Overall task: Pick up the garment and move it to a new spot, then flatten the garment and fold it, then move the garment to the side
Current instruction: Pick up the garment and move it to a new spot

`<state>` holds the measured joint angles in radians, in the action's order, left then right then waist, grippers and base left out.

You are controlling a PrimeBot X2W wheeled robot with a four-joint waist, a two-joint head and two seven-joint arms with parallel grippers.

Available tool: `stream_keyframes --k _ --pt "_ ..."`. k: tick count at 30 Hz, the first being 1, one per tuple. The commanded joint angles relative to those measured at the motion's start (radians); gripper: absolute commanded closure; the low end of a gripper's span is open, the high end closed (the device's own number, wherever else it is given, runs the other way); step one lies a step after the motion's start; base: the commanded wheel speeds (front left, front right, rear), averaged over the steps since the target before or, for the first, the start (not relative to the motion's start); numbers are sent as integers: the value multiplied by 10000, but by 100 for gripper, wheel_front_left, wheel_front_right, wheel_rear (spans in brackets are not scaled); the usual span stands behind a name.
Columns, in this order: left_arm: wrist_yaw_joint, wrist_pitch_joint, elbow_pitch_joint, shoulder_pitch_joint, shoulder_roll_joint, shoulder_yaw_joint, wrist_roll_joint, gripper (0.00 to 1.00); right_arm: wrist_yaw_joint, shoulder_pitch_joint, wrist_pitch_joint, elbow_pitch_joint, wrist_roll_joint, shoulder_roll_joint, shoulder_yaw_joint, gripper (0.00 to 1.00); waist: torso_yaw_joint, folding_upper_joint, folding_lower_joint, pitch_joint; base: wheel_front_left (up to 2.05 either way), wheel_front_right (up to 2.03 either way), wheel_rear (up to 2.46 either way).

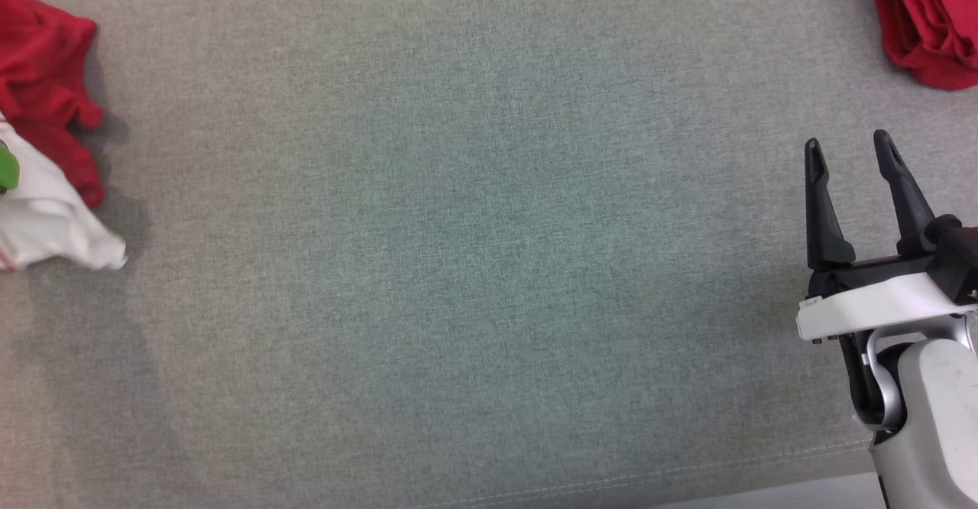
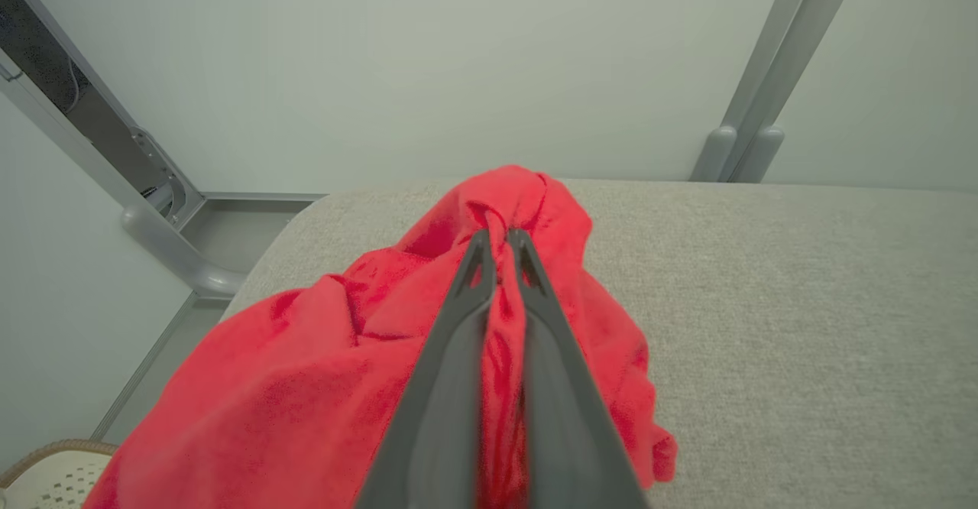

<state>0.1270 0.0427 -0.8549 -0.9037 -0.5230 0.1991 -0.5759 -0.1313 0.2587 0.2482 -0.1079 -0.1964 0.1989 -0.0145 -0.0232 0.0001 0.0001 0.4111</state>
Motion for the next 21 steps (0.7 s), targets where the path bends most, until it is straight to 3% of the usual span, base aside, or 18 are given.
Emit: stream_keyframes --k 1,5,11,21 --pt "0 208 183 -262 -2 52 81 100 10 -127 70 -84 -93 -44 -16 0 -60 -1 -1 -445 0 0 0" --pt "-17 629 1063 -692 66 342 479 100 10 -309 120 -284 -122 -233 18 0 -234 -1 -1 -888 0 0 0" --pt "-155 274 3127 -1382 439 843 748 100 10 -591 169 -612 -198 -540 -9 0 -904 -1 -1 -1559 0 0 0" --pt "-227 -762 5318 -2031 1667 1966 877 100 10 -764 177 -702 -358 -992 318 0 -2265 -1 -1 -1857 0 0 0"
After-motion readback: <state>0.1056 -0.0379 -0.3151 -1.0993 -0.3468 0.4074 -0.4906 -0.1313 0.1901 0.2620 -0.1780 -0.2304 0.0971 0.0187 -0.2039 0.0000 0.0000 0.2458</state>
